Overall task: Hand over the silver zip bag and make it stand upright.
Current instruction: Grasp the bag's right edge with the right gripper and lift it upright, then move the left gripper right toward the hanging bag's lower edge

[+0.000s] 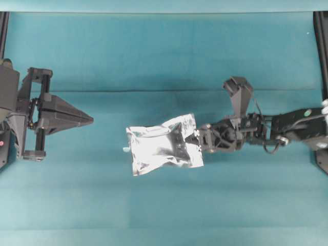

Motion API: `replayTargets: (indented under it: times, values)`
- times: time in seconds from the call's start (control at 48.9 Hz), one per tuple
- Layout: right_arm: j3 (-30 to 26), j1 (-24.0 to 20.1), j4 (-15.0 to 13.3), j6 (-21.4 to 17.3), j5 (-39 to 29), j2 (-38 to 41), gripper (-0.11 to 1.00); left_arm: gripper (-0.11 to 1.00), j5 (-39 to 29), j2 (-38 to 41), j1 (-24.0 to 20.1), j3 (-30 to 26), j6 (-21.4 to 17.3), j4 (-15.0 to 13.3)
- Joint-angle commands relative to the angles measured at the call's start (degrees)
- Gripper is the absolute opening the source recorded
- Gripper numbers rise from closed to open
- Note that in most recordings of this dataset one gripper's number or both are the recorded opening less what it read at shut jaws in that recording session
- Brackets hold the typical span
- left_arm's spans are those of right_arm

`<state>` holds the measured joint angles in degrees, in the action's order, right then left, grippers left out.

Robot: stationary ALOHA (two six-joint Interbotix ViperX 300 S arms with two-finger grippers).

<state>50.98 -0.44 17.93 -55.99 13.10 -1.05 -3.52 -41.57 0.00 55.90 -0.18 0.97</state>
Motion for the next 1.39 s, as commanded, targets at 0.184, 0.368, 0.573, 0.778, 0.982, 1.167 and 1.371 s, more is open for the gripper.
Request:
replayTargets:
  times: [0.184, 0.368, 0.573, 0.778, 0.982, 1.167, 1.371]
  values:
    - [-13.3, 3.3, -7.6, 11.6, -30.4, -7.6, 0.02, -0.09, 0.2, -0.2, -0.1, -1.0, 0.0, 0.1]
    - [-23.2, 4.6, -9.8, 20.5, -48.2, -6.9, 0.02, -0.09, 0.2, -0.2, -0.1, -0.8, 0.0, 0.1]
    - [-31.5, 4.6, -9.8, 27.6, -57.1, -4.2, 0.02, -0.09, 0.2, -0.4, -0.1, -0.7, 0.0, 0.1]
    - [-40.4, 4.3, -9.8, 35.1, -66.6, 0.6, 0.02, -0.09, 0.2, -1.5, -0.1, -0.4, 0.0, 0.1]
    - [-48.1, 4.2, -9.8, 44.7, -77.6, 5.0, 0.02, -0.09, 0.2, -2.3, -0.1, 0.1, 0.1, 0.1]
    - [-52.1, 4.0, -10.1, 52.0, -80.3, 7.3, 0.02, -0.09, 0.2, -2.3, -0.1, 0.2, 0.2, 0.1]
    - [-53.7, 3.7, -10.1, 57.3, -81.7, 9.1, 0.02, -0.09, 0.2, -2.2, -0.1, 0.4, 0.1, 0.1]
